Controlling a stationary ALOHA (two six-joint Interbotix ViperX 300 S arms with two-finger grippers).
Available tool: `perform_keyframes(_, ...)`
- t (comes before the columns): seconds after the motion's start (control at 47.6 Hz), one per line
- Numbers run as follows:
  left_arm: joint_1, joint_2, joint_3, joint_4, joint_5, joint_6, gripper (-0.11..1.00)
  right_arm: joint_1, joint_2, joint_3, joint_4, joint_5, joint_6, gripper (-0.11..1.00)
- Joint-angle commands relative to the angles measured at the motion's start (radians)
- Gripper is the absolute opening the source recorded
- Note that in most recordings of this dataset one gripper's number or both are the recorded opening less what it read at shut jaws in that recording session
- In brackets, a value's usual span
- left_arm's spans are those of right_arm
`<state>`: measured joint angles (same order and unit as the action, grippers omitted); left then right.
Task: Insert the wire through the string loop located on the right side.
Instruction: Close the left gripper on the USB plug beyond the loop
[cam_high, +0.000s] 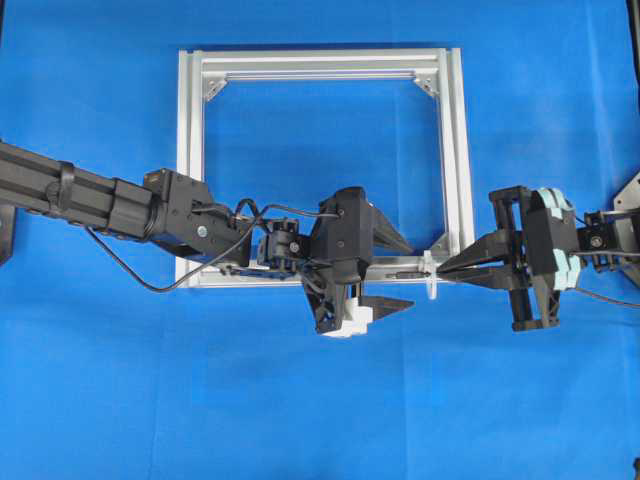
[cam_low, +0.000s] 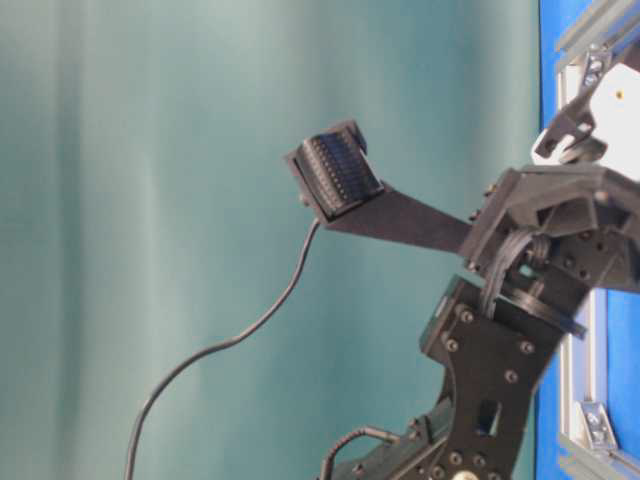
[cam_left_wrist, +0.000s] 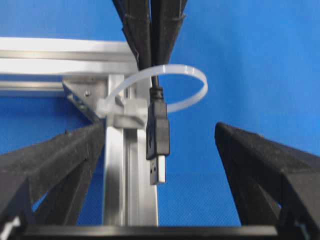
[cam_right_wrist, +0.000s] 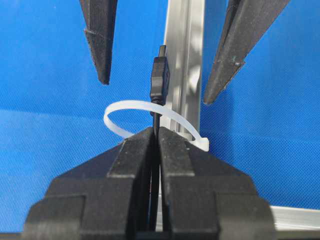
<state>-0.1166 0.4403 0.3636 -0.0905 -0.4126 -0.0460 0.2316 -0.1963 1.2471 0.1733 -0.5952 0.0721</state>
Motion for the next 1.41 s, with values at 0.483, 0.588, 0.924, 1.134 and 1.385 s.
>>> perform_keyframes(0.483, -0.002, -0.02, -0.014, 0.005, -0.009, 0.002, 0.87, 0.0, -0.005, -0.015, 0.002, -0.008, 0.002, -0.03)
perform_keyframes(0.588, -0.002, -0.02, -0.014, 0.005, -0.009, 0.0, 0.87, 0.0, -0.005, -0.015, 0.002, -0.008, 0.002, -0.03)
perform_keyframes(0.924, -0.002, -0.021, -0.014, 0.005, -0.002, 0.0, 0.86, 0.0, -0.005, -0.015, 0.002, -0.006, 0.002, -0.03)
perform_keyframes(1.134, -0.002, -0.018, -0.023, 0.005, 0.015, -0.003, 0.5, 0.0, -0.005, -0.015, 0.002, -0.006, 0.002, -0.03)
perform_keyframes(1.385, -0.002, -0.018, -0.023, 0.005, 0.012, 0.002, 0.08, 0.0, -0.005, -0.015, 0.002, -0.008, 0.002, -0.03)
